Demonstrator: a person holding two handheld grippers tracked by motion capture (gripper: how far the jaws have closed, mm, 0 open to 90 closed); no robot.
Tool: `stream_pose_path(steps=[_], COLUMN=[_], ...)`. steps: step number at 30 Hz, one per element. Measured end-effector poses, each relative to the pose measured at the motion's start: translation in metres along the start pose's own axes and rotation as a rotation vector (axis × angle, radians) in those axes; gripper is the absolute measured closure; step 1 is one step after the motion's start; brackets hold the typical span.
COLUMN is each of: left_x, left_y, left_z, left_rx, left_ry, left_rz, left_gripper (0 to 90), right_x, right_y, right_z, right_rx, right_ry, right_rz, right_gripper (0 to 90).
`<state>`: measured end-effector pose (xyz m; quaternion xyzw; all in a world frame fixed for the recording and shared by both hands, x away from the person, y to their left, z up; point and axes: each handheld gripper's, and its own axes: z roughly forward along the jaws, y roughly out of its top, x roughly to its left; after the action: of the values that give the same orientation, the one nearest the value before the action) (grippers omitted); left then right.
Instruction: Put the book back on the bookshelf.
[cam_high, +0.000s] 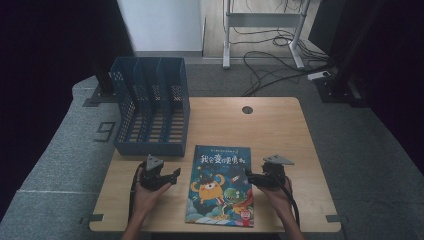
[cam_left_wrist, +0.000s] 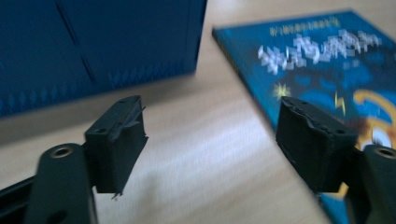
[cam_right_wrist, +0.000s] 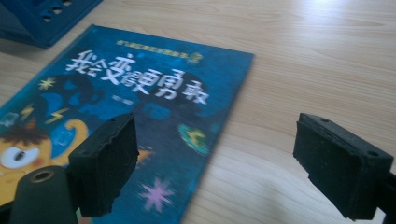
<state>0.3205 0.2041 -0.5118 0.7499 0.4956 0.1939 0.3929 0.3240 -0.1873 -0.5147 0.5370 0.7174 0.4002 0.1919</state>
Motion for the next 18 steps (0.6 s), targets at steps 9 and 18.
stream_pose_path(steps=[9, 18], left_x=[-0.018, -0.028], left_y=[0.008, 0.0], left_z=[0.006, 0.018], left_rx=[0.003, 0.071], left_ry=[-0.057, -0.067], left_rz=[-0.025, -0.004], left_gripper=[24.5, 22.8], right_x=[0.019, 0.025], right_y=[-0.013, -0.017], right_z=[0.017, 0.027], right_rx=[0.055, 0.08], right_ry=[0.036, 0.042], right_rz=[-0.022, -0.029], right_gripper=[13.0, 13.0])
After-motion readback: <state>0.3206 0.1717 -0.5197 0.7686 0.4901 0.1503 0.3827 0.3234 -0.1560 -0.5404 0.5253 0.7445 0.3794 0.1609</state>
